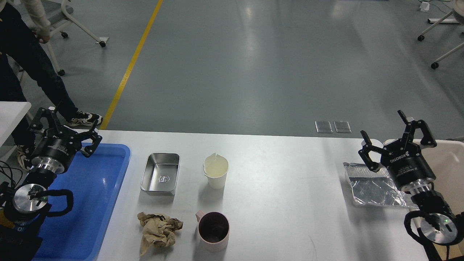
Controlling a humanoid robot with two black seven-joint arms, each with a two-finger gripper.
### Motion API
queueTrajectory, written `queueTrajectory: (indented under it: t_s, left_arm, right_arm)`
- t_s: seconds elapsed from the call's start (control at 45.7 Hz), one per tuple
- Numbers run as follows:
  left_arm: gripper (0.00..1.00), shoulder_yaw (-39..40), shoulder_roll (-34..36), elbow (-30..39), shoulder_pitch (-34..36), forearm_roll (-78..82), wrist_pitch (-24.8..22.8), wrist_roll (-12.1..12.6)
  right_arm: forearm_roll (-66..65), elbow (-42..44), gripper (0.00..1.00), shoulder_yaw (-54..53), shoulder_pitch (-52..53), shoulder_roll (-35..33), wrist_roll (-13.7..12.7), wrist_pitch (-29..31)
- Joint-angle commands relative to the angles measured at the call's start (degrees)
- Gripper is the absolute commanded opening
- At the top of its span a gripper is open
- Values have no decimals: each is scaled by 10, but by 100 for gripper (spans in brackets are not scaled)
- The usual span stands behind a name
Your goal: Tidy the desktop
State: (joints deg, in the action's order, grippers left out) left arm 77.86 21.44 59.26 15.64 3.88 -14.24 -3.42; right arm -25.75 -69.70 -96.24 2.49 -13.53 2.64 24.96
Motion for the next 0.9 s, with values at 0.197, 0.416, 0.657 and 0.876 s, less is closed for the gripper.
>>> queueTrajectory:
  t_s: [0.197, 0.416, 0.657, 0.876]
  left_arm:
    - [96, 3, -7, 2, 1, -1, -26, 2]
    - [96, 11, -8, 2, -1, -12, -28, 4]
    - [96, 23, -40, 9, -5, -12, -33, -2]
    - [96, 34, -52, 17, -34, -12, -55, -1]
  right_arm:
    - [0, 0, 100, 0, 0, 1, 0, 0]
    - [0, 1, 100, 0, 0, 2, 0, 0]
    - [0, 0, 100, 1, -4, 14, 0, 0]
    - [0, 0, 100, 0, -6, 16, 0, 9]
